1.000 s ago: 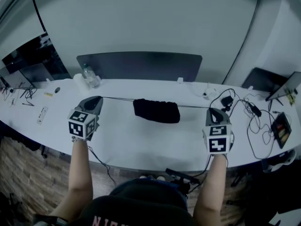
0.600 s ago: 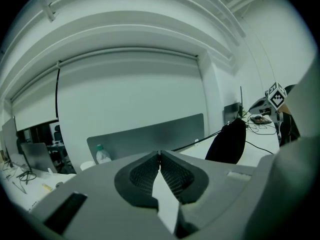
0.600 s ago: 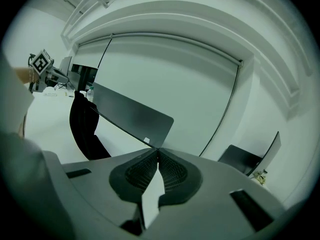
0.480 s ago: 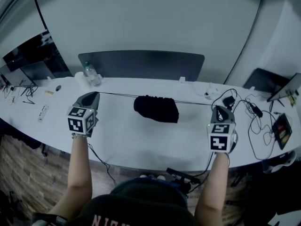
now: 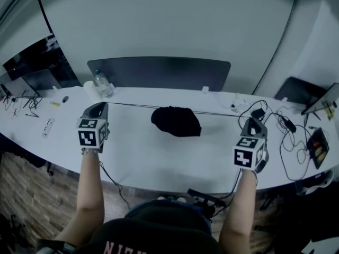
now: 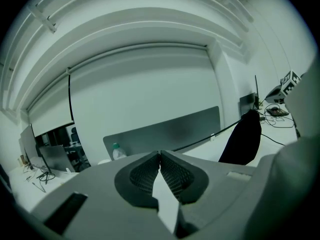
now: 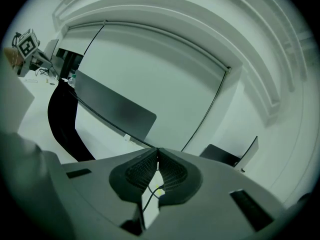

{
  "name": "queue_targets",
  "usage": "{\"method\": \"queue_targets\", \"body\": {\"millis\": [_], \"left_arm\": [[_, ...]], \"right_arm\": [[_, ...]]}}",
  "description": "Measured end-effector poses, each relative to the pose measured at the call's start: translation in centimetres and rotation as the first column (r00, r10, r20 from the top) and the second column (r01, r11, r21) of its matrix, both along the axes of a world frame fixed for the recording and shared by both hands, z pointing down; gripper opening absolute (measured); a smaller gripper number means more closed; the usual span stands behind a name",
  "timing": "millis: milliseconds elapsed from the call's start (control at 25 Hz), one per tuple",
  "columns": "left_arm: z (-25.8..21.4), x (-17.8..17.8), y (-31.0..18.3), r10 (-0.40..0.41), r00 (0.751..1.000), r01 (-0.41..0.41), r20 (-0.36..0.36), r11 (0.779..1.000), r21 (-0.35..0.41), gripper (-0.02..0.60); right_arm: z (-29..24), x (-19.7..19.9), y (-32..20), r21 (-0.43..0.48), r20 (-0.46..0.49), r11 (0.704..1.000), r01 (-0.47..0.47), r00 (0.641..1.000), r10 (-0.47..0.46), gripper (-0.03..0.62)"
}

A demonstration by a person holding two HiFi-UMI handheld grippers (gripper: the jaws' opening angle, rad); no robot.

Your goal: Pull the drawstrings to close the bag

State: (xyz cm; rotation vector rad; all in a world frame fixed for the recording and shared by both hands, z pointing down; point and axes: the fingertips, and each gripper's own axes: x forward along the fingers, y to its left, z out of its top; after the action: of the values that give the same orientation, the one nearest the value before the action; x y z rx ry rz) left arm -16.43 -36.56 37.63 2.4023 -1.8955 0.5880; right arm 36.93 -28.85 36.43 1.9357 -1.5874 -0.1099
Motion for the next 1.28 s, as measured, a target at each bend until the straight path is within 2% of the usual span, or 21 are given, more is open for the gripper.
{"method": "queue_targets", "body": {"millis": [120,400,440,480,520,560,600,640,680,800,880,1040,1280], "left_arm": [[0.1,-0.5,-0.2,-0.023,1.0,0.023,0.022,1.0,-0.005,0.012],[0.6,-1.1,-0.8,-0.064,0.998,0.064,0.012,0.998,-0.021,0.011],[0.6,-1.5,-0.8,-0.089,0.996,0.09,0.026,0.996,-0.02,0.009],[0.6,-2.8,-0.8,-0.15,0.987,0.151,0.051,0.988,-0.014,0.008],[0.6,-5.0,-0.6,-0.237,0.969,0.238,0.069,0.971,-0.005,0.006],[0.6,-7.6,-0.3,-0.311,0.949,0.311,0.047,0.95,0.001,0.006],[0.4,-9.7,0.1,-0.343,0.939,0.343,-0.025,0.939,-0.002,0.006],[0.0,-10.9,0.2,-0.339,0.935,0.34,-0.103,0.94,-0.004,0.006],[-0.5,-11.3,0.1,-0.314,0.939,0.318,-0.137,0.948,0.004,0.008],[-1.1,-7.9,-0.8,-0.18,0.98,0.183,-0.088,0.983,0.031,0.011],[-0.6,-4.8,-1.1,-0.092,0.993,0.094,-0.08,0.995,0.027,0.011],[-0.4,-0.7,-1.1,0.005,0.998,-0.003,-0.061,0.999,0.037,0.012],[-3.0,3.2,-0.6,0.091,0.993,-0.082,-0.074,0.99,0.117,0.012]], "right_arm": [[0.2,0.8,-0.1,0.004,-0.001,0.999,-0.032,1.0,0.032,0.0],[0.1,1.5,-0.5,0.015,-0.009,0.999,-0.049,0.999,0.049,0.0],[0.2,2.1,-0.4,0.017,-0.016,0.997,-0.08,0.997,0.08,0.0],[0.1,3.5,0.1,0.02,-0.022,0.989,-0.146,0.989,0.146,-0.002],[-0.1,5.7,1.1,0.029,-0.014,0.972,-0.235,0.972,0.235,-0.008],[-0.3,8.3,2.3,0.039,0.03,0.949,-0.312,0.95,0.311,-0.008],[-0.4,10.6,3.5,0.048,0.102,0.932,-0.36,0.93,0.354,-0.008],[-0.7,12.2,4.3,0.056,0.16,0.923,-0.38,0.916,0.367,-0.008],[-1.2,12.6,4.4,0.066,0.177,0.926,-0.372,0.918,0.356,-0.008],[-1.7,9.0,2.5,0.076,0.14,0.969,-0.236,0.964,0.224,-0.008],[-1.2,5.7,1.2,0.065,0.129,0.986,-0.153,0.981,0.143,-0.008],[-0.7,1.2,-0.3,0.064,0.138,0.997,-0.049,0.99,0.04,-0.008],[-2.3,-3.5,-1.3,0.119,0.149,0.992,0.048,0.987,-0.066,-0.008]]}}
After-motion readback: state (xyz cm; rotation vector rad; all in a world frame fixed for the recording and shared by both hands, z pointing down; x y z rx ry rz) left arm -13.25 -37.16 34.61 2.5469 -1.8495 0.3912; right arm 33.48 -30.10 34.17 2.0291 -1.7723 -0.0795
